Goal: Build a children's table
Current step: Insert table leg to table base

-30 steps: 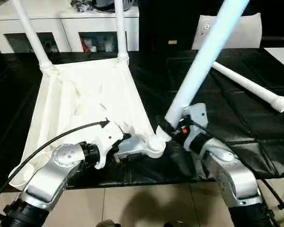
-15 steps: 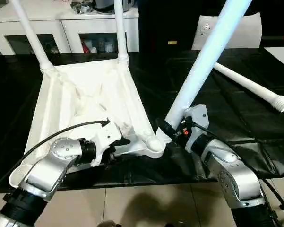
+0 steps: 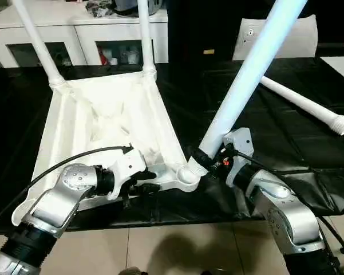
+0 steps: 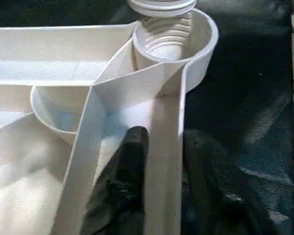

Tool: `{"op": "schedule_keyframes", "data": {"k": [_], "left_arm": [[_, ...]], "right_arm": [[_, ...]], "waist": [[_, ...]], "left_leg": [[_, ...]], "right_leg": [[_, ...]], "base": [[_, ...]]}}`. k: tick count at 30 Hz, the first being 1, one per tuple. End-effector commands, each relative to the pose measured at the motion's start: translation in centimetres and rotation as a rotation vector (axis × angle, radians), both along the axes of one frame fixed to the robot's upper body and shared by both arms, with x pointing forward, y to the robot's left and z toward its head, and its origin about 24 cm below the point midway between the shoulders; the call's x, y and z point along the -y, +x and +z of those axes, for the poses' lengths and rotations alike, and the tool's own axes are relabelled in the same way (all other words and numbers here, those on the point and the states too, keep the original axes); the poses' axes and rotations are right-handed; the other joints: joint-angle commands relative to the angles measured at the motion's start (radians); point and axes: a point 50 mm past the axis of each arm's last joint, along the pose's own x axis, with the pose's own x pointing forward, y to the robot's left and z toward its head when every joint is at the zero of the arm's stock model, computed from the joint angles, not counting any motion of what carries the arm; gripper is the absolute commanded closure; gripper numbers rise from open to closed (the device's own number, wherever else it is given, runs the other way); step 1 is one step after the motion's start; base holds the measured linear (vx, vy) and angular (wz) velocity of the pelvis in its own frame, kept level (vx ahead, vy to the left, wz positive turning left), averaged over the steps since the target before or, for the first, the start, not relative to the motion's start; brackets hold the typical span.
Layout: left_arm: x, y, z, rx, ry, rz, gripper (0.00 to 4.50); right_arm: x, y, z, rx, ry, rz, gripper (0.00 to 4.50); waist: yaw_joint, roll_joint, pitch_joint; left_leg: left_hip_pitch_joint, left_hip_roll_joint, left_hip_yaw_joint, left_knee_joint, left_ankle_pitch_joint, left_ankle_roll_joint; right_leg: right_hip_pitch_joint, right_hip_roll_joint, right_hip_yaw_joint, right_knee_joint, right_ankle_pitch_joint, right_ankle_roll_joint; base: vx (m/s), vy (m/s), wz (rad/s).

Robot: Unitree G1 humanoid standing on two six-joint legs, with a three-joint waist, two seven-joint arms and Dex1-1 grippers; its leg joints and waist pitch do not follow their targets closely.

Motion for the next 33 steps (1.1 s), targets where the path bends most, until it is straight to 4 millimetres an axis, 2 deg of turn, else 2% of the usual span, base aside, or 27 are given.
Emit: {"op": "schedule_keyframes", "data": {"k": [1, 6, 9, 11, 12, 15, 19, 27, 29, 30, 31, 33], "left_arm": [[-0.1, 0.3, 0.1, 0.009, 0.012, -0.005, 3.53], [-0.1, 0.1, -0.2, -0.002, 0.031, -0.026, 3.71], [-0.1, 0.0, -0.4, -0.007, 0.039, -0.033, 4.11], [-0.2, -0.1, -0.4, -0.009, 0.053, -0.044, 4.14], [-0.2, -0.1, -0.4, -0.009, 0.057, -0.046, 4.2], [-0.2, 0.0, -0.4, -0.003, 0.054, -0.046, 4.5], [-0.2, 0.0, -0.3, 0.0, 0.05, -0.049, 4.5], [-0.2, 0.1, -0.5, 0.022, 0.025, -0.054, 4.5], [-0.1, 0.3, -0.5, 0.032, 0.023, -0.034, 4.5], [-0.1, 0.3, -0.5, 0.034, 0.022, -0.036, 4.5], [0.0, 0.4, -0.5, 0.031, 0.014, -0.044, 4.5], [0.1, 0.5, -0.5, 0.023, -0.001, -0.047, 4.5]], "right_arm": [[-0.1, -0.2, 0.4, 0.009, 0.013, 0.013, 2.59], [-0.1, -0.2, 0.4, 0.008, 0.013, 0.023, 2.59], [-0.2, -0.2, 0.6, 0.002, 0.018, 0.043, 2.59], [-0.3, -0.3, 0.8, -0.003, 0.02, 0.061, 2.59], [-0.3, -0.3, 0.8, -0.005, 0.022, 0.066, 2.59], [-0.6, -0.5, 1.3, -0.024, 0.056, 0.108, 2.59], [-1.0, -0.8, 1.7, -0.056, 0.098, 0.17, 2.59], [-1.1, -0.1, 1.5, -0.078, 0.008, 0.214, 2.59], [-1.0, 0.7, 1.3, -0.09, -0.026, 0.2, 2.59], [-1.0, 0.8, 1.3, -0.093, -0.03, 0.198, 2.59], [-1.0, 1.0, 1.2, -0.103, -0.038, 0.202, 2.59], [-1.0, 1.2, 1.0, -0.117, -0.054, 0.208, 2.59]], "waist": [[0.0, 0.014, -0.062], [0.001, 0.013, -0.062], [0.0, 0.012, -0.061], [0.002, 0.01, -0.062], [0.002, 0.012, -0.062], [0.002, 0.011, -0.062], [0.003, 0.012, -0.063], [0.002, 0.011, -0.062], [0.002, 0.01, -0.06], [0.001, 0.001, -0.061], [0.005, 0.007, -0.062], [0.007, 0.008, -0.064]], "left_leg": [[0.011, 0.048, -0.031, -0.081, -0.342, 0.001], [0.011, 0.047, -0.031, -0.081, -0.339, 0.004], [0.011, 0.047, -0.031, -0.081, -0.343, 0.005], [0.01, 0.047, -0.03, -0.081, -0.334, 0.007], [0.01, 0.048, -0.031, -0.081, -0.332, 0.008], [0.01, 0.048, -0.031, -0.081, -0.332, 0.009], [0.009, 0.048, -0.032, -0.082, -0.328, 0.01], [0.01, 0.047, -0.031, -0.08, -0.327, 0.001], [0.011, 0.046, -0.029, -0.079, -0.333, 0.001], [0.011, 0.045, -0.029, -0.078, -0.33, 0.003], [0.012, 0.046, -0.028, -0.076, -0.319, 0.005], [0.011, 0.048, -0.029, -0.078, -0.307, 0.006]], "right_leg": [[0.047, -0.069, 0.058, -0.096, -0.464, -0.068], [0.047, -0.069, 0.057, -0.098, -0.476, -0.062], [0.048, -0.069, 0.057, -0.099, -0.482, -0.06], [0.048, -0.07, 0.058, -0.099, -0.48, -0.059], [0.047, -0.069, 0.058, -0.098, -0.477, -0.06], [0.047, -0.07, 0.057, -0.098, -0.478, -0.061], [0.049, -0.07, 0.058, -0.096, -0.462, -0.066], [0.047, -0.07, 0.055, -0.096, -0.48, -0.063], [0.046, -0.071, 0.056, -0.099, -0.495, -0.061], [0.046, -0.072, 0.056, -0.101, -0.503, -0.06], [0.045, -0.073, 0.057, -0.102, -0.507, -0.058], [0.046, -0.071, 0.058, -0.098, -0.484, -0.061]], "base": [[0.0, 0.0, 0.0], [0.0, 0.0, 0.0], [0.0, 0.0, 0.0], [0.0, 0.0, 0.0], [0.0, 0.0, 0.0], [0.0, 0.0, 0.0], [0.0, 0.0, 0.0], [0.0, 0.0, 0.0], [0.0, 0.0, 0.0], [0.0, 0.0, 0.0], [0.0, 0.0, 0.0], [0.0, 0.0, 0.0]]}}
